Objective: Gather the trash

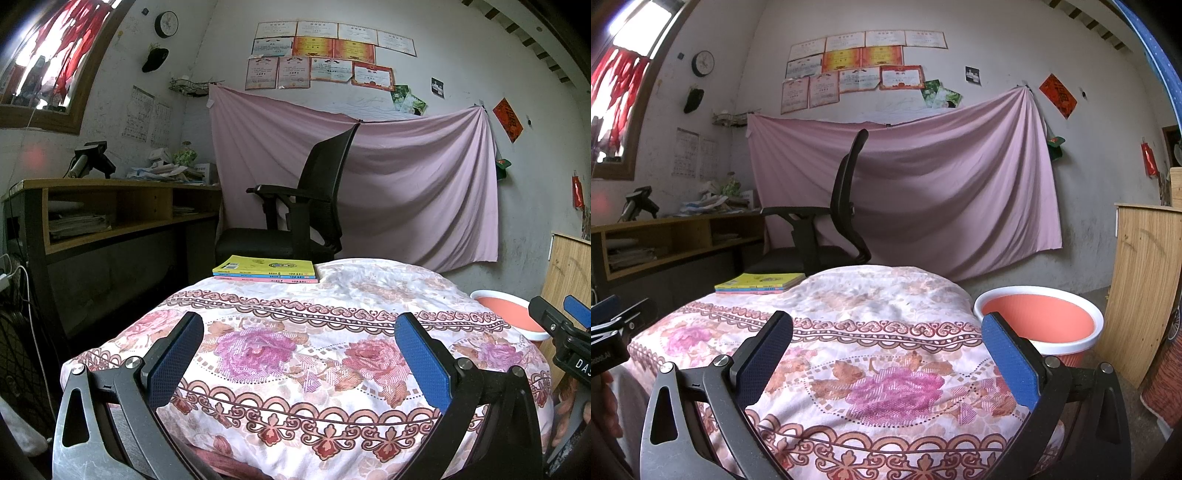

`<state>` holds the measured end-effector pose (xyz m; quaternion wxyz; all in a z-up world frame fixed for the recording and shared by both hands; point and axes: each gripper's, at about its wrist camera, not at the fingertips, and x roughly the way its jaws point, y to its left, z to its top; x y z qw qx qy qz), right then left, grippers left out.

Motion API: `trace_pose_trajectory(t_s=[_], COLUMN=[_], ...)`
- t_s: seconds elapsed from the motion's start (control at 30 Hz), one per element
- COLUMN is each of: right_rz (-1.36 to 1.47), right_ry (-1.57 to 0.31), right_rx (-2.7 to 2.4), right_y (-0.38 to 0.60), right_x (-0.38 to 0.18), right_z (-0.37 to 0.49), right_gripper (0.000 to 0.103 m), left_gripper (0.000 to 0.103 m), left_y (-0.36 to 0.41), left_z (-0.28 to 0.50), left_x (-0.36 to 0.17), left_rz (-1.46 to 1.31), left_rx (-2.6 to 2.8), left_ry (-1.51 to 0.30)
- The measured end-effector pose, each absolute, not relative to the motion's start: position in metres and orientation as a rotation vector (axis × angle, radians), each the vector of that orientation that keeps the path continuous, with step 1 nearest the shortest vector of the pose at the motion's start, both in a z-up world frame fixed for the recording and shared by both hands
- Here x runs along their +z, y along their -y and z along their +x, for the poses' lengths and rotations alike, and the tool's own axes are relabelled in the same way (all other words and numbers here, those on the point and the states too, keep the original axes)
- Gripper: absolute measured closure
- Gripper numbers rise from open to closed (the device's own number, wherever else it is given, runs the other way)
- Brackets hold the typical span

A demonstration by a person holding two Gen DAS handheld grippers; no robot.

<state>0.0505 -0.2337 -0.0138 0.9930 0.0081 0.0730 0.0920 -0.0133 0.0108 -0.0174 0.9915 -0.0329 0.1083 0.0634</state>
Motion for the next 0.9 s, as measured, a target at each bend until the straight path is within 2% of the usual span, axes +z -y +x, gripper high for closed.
trace_pose_trajectory(t_s=[0.9], right_rz=[0.017], right_ry=[-0.149], right_rx=[0.185], right_y=[0.2344], right_x=[-0.0120], right_z=[0.0504], right_gripper=[0.000], left_gripper=[0.001], left_y=[-0.0104], left_z=[-0.0134], left_x=[-0.0175], left_rz=[-0.065], left_rx=[0.127], left_ry=[-0.217])
